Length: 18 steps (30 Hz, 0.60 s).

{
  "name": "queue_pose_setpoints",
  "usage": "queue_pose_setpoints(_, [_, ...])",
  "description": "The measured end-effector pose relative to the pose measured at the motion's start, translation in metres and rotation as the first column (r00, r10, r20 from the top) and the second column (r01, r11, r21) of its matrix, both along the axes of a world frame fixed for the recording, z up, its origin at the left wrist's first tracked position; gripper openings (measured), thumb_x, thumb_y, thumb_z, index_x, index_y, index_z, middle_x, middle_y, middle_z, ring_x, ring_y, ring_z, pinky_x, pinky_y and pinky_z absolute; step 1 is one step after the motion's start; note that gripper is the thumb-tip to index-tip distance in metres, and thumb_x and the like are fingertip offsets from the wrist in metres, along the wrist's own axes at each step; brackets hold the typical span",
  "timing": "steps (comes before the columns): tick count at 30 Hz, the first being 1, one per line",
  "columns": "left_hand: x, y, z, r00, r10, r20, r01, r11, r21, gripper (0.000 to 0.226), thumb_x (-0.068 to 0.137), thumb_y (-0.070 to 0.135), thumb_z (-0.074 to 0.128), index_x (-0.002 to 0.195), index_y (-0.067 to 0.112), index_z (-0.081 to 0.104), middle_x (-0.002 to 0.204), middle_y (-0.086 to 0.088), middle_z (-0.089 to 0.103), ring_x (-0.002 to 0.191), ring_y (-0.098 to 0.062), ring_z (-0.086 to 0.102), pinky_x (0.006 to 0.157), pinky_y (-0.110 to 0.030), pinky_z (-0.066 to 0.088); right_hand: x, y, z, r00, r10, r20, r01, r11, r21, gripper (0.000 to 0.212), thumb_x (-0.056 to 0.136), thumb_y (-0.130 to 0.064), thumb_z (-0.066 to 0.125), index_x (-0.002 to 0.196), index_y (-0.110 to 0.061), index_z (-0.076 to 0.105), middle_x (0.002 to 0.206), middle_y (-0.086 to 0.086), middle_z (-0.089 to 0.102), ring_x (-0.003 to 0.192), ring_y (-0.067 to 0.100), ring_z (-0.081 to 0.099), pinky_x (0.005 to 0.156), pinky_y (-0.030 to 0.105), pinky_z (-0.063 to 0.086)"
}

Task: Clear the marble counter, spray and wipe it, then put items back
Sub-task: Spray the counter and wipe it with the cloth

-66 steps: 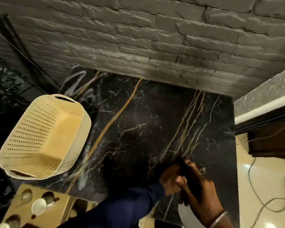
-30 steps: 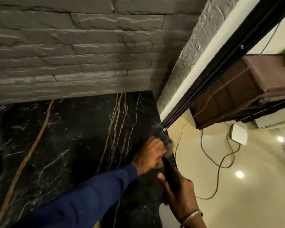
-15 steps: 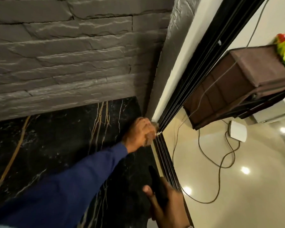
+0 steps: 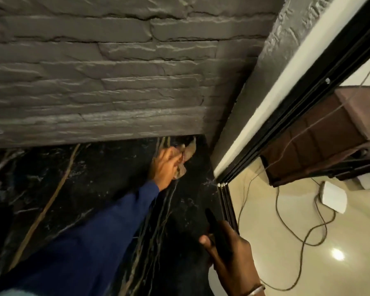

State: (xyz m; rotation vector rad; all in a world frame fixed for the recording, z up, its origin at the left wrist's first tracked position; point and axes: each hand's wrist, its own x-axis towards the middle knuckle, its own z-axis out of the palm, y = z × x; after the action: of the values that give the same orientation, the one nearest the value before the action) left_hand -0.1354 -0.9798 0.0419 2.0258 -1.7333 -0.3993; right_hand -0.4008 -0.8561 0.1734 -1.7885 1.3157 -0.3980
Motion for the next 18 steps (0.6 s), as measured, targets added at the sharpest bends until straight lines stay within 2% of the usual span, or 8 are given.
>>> queue_pose_setpoints(2, [-0.006,0.068,-0.003,0.993,0.048,-0.11,-0.055,0.996,-0.064,0.033,0.099,0.018,0.052,0.131,0.021,0.055,0.131,0.002,0.051,0.118,-0.004,0.051,0.101,-0.026,0.046,0.018,0.006,-0.003,0.996,0.04,0.076,-0.037,0.999,-0.033,0.06,0.074,-0.082,0.047,0.11,-0.035,0.058,0.083,-0.011,0.066,0.068,0.004,0.064,0.062,0.025,0.054])
queue_pose_setpoints(5, [-0.005,0.183,-0.029,0.998,0.017,-0.053,-0.014,0.998,0.056,0.047,0.098,0.03,0.055,0.143,0.035,0.045,0.148,0.003,0.039,0.136,-0.015,0.038,0.113,-0.038,0.037,0.055,0.015,-0.012,0.978,0.083,0.191,-0.08,0.997,-0.024,0.047,0.077,-0.076,0.051,0.113,-0.046,0.053,0.098,-0.016,0.063,0.083,-0.002,0.064,0.069,0.012,0.05])
queue_pose_setpoints(8, [0.018,0.28,-0.036,0.963,0.263,0.064,-0.268,0.96,0.083,0.054,0.09,0.041,0.049,0.144,0.039,0.044,0.149,0.005,0.039,0.137,-0.018,0.038,0.115,-0.033,0.032,0.107,0.033,-0.024,0.946,0.148,0.287,-0.146,0.989,-0.028,0.045,0.082,-0.066,0.056,0.12,-0.042,0.053,0.11,-0.013,0.06,0.1,-0.002,0.06,0.08,0.016,0.051])
queue_pose_setpoints(10, [0.041,0.316,-0.017,0.855,0.517,0.049,-0.519,0.85,0.087,0.054,0.083,0.042,0.046,0.135,0.029,0.059,0.139,-0.003,0.051,0.124,-0.027,0.051,0.108,-0.036,0.038,0.141,0.045,-0.03,0.923,0.201,0.328,-0.197,0.979,-0.046,0.046,0.084,-0.063,0.055,0.122,-0.036,0.053,0.113,-0.01,0.057,0.107,-0.003,0.056,0.086,0.01,0.045])
queue_pose_setpoints(12, [0.07,0.338,-0.011,0.681,0.73,0.056,-0.731,0.674,0.103,0.051,0.084,0.038,0.05,0.131,0.022,0.062,0.13,-0.008,0.056,0.115,-0.033,0.055,0.101,-0.044,0.044,0.175,0.058,-0.037,0.906,0.25,0.342,-0.243,0.968,-0.063,0.045,0.084,-0.064,0.054,0.119,-0.034,0.053,0.112,-0.008,0.055,0.108,0.0,0.054,0.089,0.011,0.044])
queue_pose_setpoints(14, [0.096,0.354,-0.009,0.634,0.766,0.107,-0.771,0.616,0.163,0.055,0.082,0.034,0.052,0.135,0.021,0.057,0.127,-0.01,0.056,0.112,-0.035,0.054,0.097,-0.047,0.043,0.208,0.072,-0.045,0.896,0.283,0.342,-0.274,0.959,-0.077,0.056,0.084,-0.066,0.052,0.12,-0.023,0.055,0.112,-0.004,0.054,0.109,0.002,0.053,0.093,0.016,0.044])
queue_pose_setpoints(16, [0.108,0.356,-0.015,0.65,0.742,0.162,-0.76,0.629,0.167,0.057,0.083,0.036,0.052,0.137,0.017,0.055,0.128,-0.013,0.054,0.114,-0.037,0.052,0.098,-0.047,0.039,0.234,0.083,-0.052,0.886,0.293,0.359,-0.286,0.955,-0.072,0.061,0.084,-0.065,0.053,0.123,-0.017,0.055,0.114,-0.002,0.054,0.11,0.006,0.054,0.095,0.017,0.044])
queue_pose_setpoints(18, [0.116,0.358,-0.02,0.68,0.714,0.169,-0.733,0.659,0.165,0.062,0.082,0.041,0.064,0.139,0.018,0.053,0.133,-0.013,0.052,0.121,-0.035,0.049,0.102,-0.047,0.038,0.259,0.097,-0.06,0.875,0.285,0.391,-0.277,0.958,-0.078,0.056,0.084,-0.061,0.056,0.122,-0.02,0.054,0.114,0.0,0.055,0.108,0.009,0.056,0.093,0.017,0.044])
